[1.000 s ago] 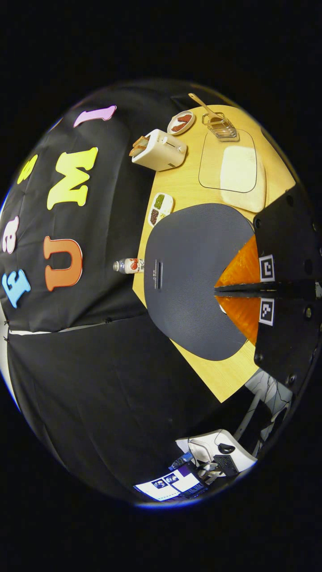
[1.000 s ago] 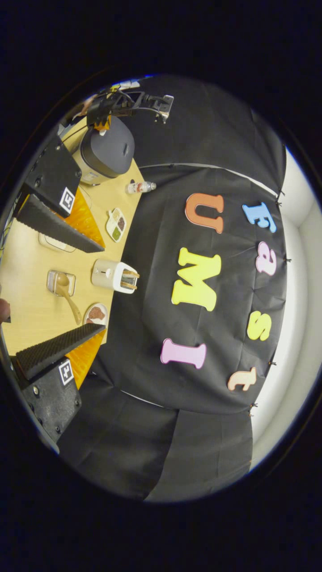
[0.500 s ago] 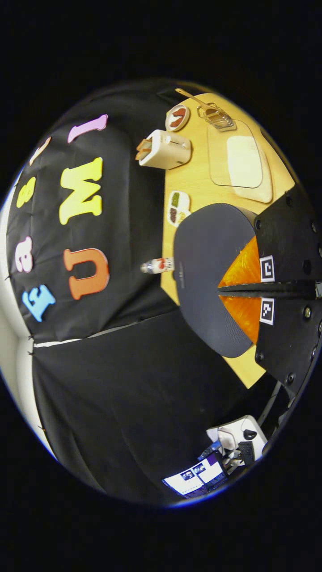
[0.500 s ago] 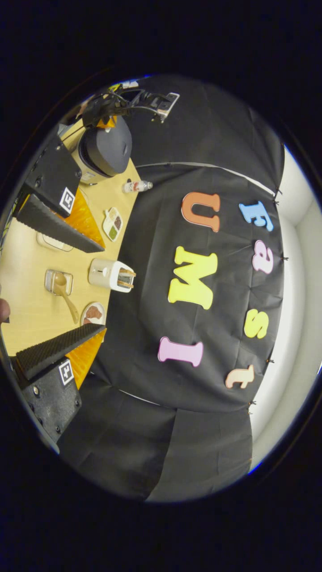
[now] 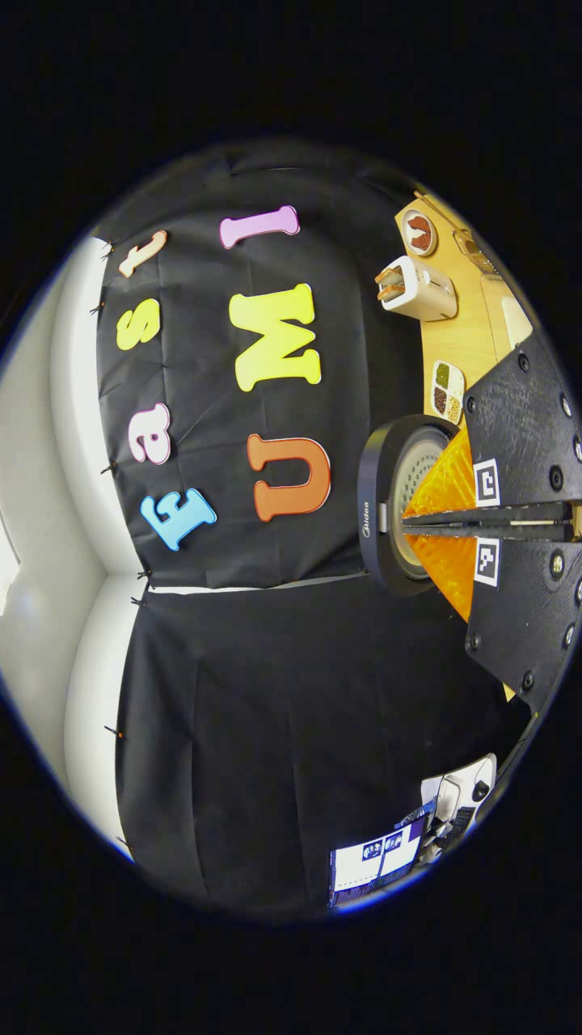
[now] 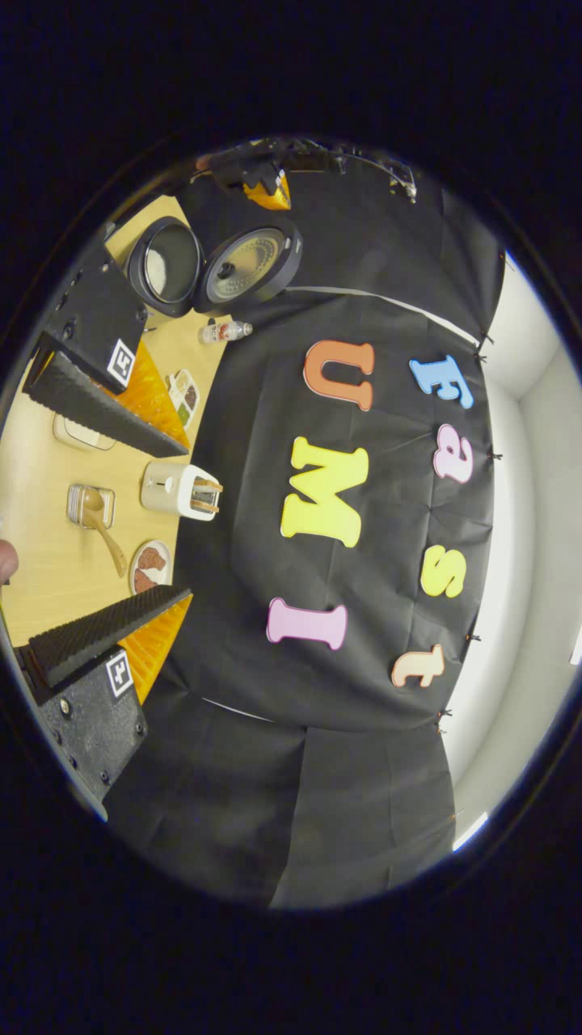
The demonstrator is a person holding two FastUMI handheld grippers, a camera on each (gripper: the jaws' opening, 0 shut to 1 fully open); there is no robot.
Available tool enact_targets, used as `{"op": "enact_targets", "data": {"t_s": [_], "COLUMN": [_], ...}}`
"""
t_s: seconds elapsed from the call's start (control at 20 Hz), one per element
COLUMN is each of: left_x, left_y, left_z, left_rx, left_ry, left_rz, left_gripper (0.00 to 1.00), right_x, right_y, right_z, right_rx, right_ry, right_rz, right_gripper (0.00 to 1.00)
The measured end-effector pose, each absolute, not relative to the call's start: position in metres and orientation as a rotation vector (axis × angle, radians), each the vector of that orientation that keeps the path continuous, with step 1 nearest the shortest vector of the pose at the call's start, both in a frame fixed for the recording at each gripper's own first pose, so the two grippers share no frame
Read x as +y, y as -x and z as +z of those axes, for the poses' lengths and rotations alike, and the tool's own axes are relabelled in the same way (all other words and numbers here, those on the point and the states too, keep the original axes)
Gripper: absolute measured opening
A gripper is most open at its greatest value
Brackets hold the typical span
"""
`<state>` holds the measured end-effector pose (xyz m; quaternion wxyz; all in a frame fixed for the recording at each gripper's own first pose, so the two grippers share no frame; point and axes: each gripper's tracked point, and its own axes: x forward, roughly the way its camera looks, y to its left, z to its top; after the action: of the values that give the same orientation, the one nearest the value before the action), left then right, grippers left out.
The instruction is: Close the left gripper, press the button to open the rice cooker; take a wooden spoon from the chopstick holder with the right hand, scoop a spoonful of rice and pour it into the rice cooker, then put the wooden spoon back into the chopstick holder.
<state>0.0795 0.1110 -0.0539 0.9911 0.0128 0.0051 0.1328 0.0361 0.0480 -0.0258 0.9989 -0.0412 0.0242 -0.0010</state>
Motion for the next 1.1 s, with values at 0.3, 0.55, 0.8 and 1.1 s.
{"op": "enact_targets", "data": {"t_s": [0.3,0.55,0.8,1.1], "left_x": [0.098,0.099,0.097,0.089], "left_y": [-0.057,-0.039,-0.034,-0.029], "left_z": [-0.046,-0.05,-0.047,-0.038], "left_rx": [0.007,0.01,-0.001,-0.059], "left_ry": [-0.054,-0.086,-0.066,-0.095], "left_rz": [0.201,0.213,0.212,0.199], "left_gripper": [0.7,0.95,0.96,0.95], "right_x": [0.036,0.032,0.026,0.006], "right_y": [-0.03,-0.033,-0.051,-0.089], "right_z": [-0.02,-0.029,-0.06,-0.125], "right_rx": [0.016,0.017,0.057,0.095], "right_ry": [0.046,0.014,-0.029,-0.053], "right_rz": [-0.023,-0.027,-0.023,-0.055], "right_gripper": [1.0,1.0,1.0,1.0]}}
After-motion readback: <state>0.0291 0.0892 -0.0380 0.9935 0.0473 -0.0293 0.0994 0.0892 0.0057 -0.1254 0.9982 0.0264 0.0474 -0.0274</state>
